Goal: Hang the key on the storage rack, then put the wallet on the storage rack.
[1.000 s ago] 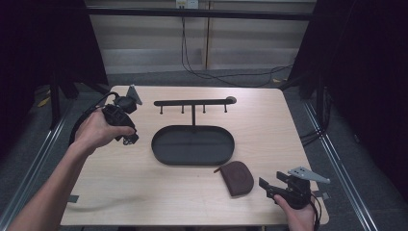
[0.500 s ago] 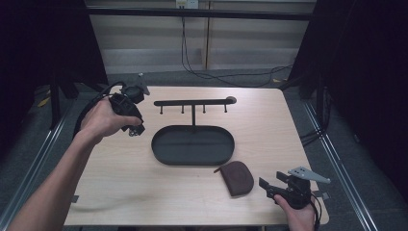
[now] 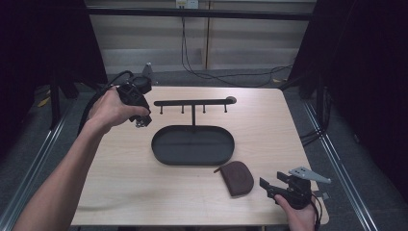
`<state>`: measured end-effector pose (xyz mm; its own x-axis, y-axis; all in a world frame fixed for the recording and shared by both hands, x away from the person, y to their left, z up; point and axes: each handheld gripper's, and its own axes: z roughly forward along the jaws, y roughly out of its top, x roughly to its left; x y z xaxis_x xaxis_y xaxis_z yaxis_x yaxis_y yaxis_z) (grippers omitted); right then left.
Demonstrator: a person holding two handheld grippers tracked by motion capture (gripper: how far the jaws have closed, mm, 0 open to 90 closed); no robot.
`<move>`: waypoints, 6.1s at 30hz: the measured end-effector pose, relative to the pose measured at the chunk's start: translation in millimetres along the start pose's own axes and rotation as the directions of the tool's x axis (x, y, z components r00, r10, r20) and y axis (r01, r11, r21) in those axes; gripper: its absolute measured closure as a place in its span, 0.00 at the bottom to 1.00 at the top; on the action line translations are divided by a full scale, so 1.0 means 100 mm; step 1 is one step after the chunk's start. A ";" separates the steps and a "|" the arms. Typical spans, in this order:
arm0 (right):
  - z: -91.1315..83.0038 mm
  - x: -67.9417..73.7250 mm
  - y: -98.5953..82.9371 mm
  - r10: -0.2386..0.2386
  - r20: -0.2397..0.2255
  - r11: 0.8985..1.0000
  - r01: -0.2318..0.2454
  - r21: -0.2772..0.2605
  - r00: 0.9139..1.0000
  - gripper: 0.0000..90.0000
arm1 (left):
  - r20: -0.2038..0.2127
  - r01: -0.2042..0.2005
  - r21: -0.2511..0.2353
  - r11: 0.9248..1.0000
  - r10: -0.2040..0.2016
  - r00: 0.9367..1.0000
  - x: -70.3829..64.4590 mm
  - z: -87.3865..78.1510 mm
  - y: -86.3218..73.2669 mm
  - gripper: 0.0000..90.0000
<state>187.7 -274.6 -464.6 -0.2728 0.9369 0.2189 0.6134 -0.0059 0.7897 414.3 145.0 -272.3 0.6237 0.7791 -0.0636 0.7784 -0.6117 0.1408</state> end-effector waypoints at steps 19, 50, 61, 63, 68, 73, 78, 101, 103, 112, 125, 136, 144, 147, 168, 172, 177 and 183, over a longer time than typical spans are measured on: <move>0.00 0.00 0.00 0.001 -0.008 1.000 -0.001 0.000 1.000 0.26 | -0.007 0.016 0.015 1.000 -0.016 1.000 -0.08 0.13 0.31 0.75; 0.00 0.00 0.00 -0.001 -0.021 1.000 0.001 -0.003 1.000 0.26 | -0.052 0.065 0.008 0.998 -0.065 0.997 -0.11 0.24 0.55 0.75; 0.00 0.00 0.00 -0.002 -0.021 1.000 0.002 -0.002 1.000 0.26 | -0.059 0.071 -0.009 0.997 -0.071 0.996 -0.13 0.25 0.55 0.75; 0.00 0.00 0.00 0.000 -0.021 1.000 0.000 -0.003 1.000 0.26 | -0.065 0.073 -0.007 0.997 -0.073 0.995 -0.13 0.25 0.54 0.75; 0.00 0.00 0.00 -0.002 -0.023 1.000 0.002 -0.001 1.000 0.26 | -0.062 0.076 -0.002 0.997 -0.076 0.995 -0.12 0.26 0.54 0.75; 0.00 0.00 0.00 -0.002 -0.022 1.000 0.002 -0.002 1.000 0.26 | -0.060 0.082 -0.007 0.997 -0.082 0.995 -0.12 0.27 0.54 0.75; 0.00 0.00 0.00 -0.001 -0.023 1.000 0.001 -0.001 1.000 0.26 | -0.062 0.087 -0.009 0.996 -0.087 0.994 -0.11 0.28 0.54 0.75; 0.00 0.00 0.00 -0.006 -0.026 1.000 0.006 -0.005 1.000 0.27 | -0.051 0.117 -0.004 0.993 -0.117 0.992 -0.04 0.36 0.57 0.75; -0.01 0.00 0.00 -0.003 -0.026 1.000 0.003 -0.004 1.000 0.27 | -0.041 0.118 -0.009 0.993 -0.118 0.992 -0.03 0.36 0.56 0.75; 0.00 0.00 0.00 -0.007 -0.025 1.000 0.007 -0.002 1.000 0.27 | -0.021 0.123 -0.019 0.992 -0.124 0.992 -0.03 0.35 0.50 0.58; 0.01 0.00 0.00 -0.013 -0.027 1.000 0.013 0.005 1.000 0.27 | 0.010 0.139 -0.030 0.990 -0.139 0.990 0.06 0.36 0.34 0.38; 0.03 0.01 0.01 -0.013 -0.023 1.000 0.013 0.013 1.000 0.27 | 0.113 0.119 -0.105 0.987 -0.108 0.988 0.18 0.31 0.07 0.26; 0.05 0.02 0.02 -0.016 -0.031 1.000 0.017 0.018 0.999 0.26 | 0.148 0.069 -0.141 0.988 -0.048 0.988 0.26 0.32 -0.14 0.21; 0.06 0.01 0.02 -0.015 -0.032 1.000 0.015 0.017 0.999 0.26 | 0.148 0.071 -0.148 0.986 -0.049 0.988 0.28 0.33 -0.21 0.21; 0.08 0.03 0.03 -0.009 -0.070 0.999 0.012 0.046 0.997 0.28 | 0.157 0.010 -0.306 0.952 0.040 0.987 0.22 0.61 -0.79 0.26; 0.08 0.03 0.04 -0.009 -0.079 0.998 0.014 0.062 0.997 0.28 | 0.160 0.012 -0.321 0.947 0.042 0.986 0.20 0.68 -0.93 0.25; 0.09 0.03 0.05 -0.001 -0.094 0.996 0.010 0.093 0.996 0.28 | 0.190 0.013 -0.355 0.935 0.058 0.980 0.22 0.80 -1.13 0.26; 0.09 0.03 0.07 0.007 -0.106 0.993 0.006 0.116 0.994 0.28 | 0.214 0.024 -0.434 0.900 0.078 0.974 0.23 0.92 -1.41 0.24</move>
<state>197.9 -269.2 -463.8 -0.3457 0.8944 0.2839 0.6938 0.0399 0.7191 325.5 236.3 -384.5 0.6829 0.6817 -0.2627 0.6851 -0.4727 0.5543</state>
